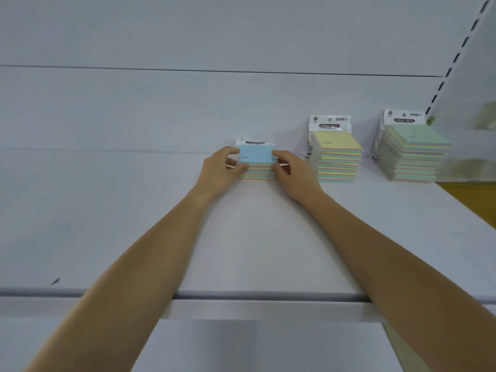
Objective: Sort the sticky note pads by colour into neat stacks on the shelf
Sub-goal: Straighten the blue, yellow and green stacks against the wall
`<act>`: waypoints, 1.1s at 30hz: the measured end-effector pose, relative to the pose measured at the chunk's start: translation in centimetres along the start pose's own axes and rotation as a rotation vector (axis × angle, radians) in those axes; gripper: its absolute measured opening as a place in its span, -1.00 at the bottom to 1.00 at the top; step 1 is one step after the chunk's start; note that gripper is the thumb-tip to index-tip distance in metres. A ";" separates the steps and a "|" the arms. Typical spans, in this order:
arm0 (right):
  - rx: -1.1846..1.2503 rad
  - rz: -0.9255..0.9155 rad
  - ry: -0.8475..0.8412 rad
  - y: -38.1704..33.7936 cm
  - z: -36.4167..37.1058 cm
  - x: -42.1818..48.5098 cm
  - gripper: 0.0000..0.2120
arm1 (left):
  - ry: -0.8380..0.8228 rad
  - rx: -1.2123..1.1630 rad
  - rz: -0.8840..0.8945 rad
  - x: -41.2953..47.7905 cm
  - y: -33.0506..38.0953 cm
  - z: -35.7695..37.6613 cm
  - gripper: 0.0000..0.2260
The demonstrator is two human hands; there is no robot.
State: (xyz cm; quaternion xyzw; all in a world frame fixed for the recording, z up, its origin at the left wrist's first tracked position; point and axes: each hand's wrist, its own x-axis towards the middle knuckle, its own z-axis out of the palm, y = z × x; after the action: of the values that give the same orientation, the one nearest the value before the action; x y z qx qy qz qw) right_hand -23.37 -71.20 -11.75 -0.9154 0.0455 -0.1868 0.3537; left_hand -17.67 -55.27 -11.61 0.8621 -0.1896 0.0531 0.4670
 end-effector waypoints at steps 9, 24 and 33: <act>-0.129 -0.018 -0.058 0.1 0.2 -0.3 -0.57 | -0.033 0.022 -0.004 -0.3 -0.2 0.1 -0.54; -0.022 0.042 -0.007 0.0 -0.2 -0.3 -0.62 | -0.025 0.061 0.022 -0.4 0.2 0.0 -0.54; 0.004 0.056 0.014 -0.1 -0.2 -0.1 -0.65 | 0.019 -0.077 -0.035 -0.2 0.4 0.0 -0.64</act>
State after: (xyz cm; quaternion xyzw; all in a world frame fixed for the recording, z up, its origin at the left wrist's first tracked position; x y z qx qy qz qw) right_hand -23.50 -71.23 -11.57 -0.9118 0.0731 -0.1834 0.3601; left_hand -17.95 -55.39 -11.33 0.8462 -0.1717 0.0456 0.5023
